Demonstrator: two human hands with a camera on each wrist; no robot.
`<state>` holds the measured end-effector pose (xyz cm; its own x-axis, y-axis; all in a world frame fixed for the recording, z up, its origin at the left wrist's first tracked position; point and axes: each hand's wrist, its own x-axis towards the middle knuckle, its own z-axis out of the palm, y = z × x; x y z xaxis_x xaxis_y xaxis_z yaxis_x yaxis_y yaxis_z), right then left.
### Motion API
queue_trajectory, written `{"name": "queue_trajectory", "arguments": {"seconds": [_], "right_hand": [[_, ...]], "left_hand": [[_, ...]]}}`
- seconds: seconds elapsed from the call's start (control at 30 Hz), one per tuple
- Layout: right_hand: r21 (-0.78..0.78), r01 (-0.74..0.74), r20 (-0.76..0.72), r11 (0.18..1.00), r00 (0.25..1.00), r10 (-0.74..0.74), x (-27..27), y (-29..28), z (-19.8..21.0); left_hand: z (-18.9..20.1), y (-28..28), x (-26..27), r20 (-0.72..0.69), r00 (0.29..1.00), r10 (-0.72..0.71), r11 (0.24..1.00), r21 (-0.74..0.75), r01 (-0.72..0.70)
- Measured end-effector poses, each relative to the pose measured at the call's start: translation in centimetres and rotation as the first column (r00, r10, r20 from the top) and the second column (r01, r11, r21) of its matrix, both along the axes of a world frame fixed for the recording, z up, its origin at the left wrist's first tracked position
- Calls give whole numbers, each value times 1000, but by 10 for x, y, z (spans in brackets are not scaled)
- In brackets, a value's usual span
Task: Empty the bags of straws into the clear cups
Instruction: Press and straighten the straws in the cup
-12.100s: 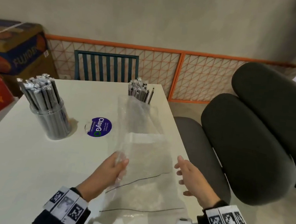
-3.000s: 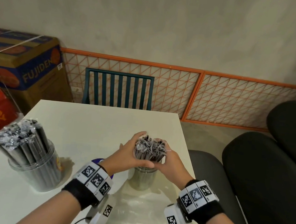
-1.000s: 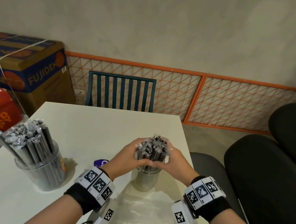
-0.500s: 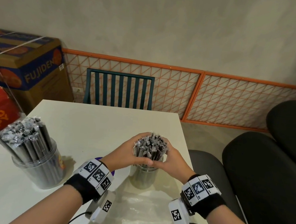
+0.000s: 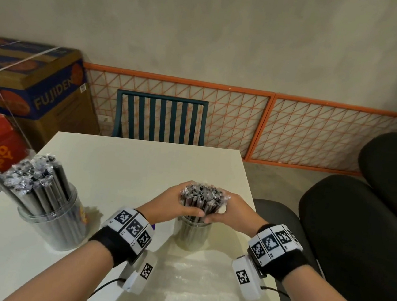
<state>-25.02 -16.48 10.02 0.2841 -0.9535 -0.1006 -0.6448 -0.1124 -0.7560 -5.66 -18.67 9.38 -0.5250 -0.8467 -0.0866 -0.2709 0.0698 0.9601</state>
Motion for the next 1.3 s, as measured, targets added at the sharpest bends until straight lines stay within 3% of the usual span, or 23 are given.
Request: {"name": "queue_trajectory", "arguments": {"seconds": [0.5,0.77,0.93,1.1,1.2,1.3], "right_hand": [[1,43,97,999,994,-43,1,5,0],[-115,192,148,975,973,-175,14,11,9],[-20,10,-4,1000,1000,-10,4,2,22],[53,-11,-77,999,997,15,3,2,6],[56,-36,-68,998,997,40,1,7,7],[23,-11,-7,1000,1000,11,7,12,6]], "left_hand": [[2,5,7,10,999,45,997,-65,-45],[13,5,-1,9,992,126,978,-170,-123],[21,0,4,49,998,50,992,-116,-44],[11,7,4,172,984,-43,993,-100,61],[6,14,3,121,992,-32,995,-87,43],[-4,26,-7,12,997,70,994,-82,-69]]}}
